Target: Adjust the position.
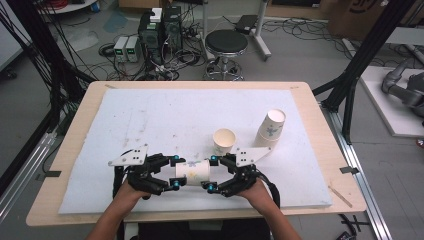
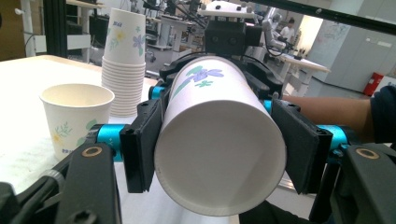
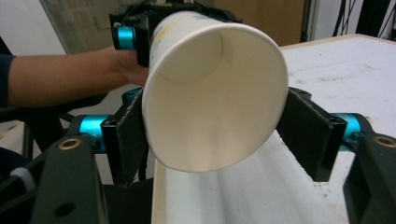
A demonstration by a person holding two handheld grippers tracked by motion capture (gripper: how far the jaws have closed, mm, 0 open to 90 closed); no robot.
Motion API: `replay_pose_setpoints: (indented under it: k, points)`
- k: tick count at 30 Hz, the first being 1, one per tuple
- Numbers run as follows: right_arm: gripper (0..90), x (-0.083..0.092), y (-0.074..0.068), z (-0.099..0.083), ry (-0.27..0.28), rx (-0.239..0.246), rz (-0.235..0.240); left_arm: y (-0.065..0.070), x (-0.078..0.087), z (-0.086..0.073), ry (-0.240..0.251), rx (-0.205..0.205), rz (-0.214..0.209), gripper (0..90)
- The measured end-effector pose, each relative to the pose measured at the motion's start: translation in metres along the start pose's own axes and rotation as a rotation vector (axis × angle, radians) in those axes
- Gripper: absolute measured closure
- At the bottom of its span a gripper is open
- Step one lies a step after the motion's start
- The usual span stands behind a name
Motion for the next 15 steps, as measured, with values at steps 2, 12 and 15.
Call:
replay_pose_setpoints:
  k: [2,12,15]
  points:
    - [30.7,0.0005,0.0004,0.0011,0.009,-0.007,0.001,-0.0001,0.0004,-0.0003,-0.003,-0.001,-0.004,36.7]
    - [33.1,0.0022,0.0001,0.0016,0.008,-0.024,0.009,-0.0008,-0.0015,-0.0050,-0.030,0.024,0.019,27.9]
    - [33.1,0.0030,0.0015,0.0013,0.001,-0.029,0.002,-0.0019,-0.0022,-0.0063,-0.059,0.011,0.050,16.6]
Point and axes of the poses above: each handheld gripper's, and its own axes: x roughly backward along the jaws, z roughly out of its top, y roughly to its right, the point moved 10 cm from there along -x, roughly forward along the jaws, and after that the axes turned 13 degrees about y, right-handed, at the moved point
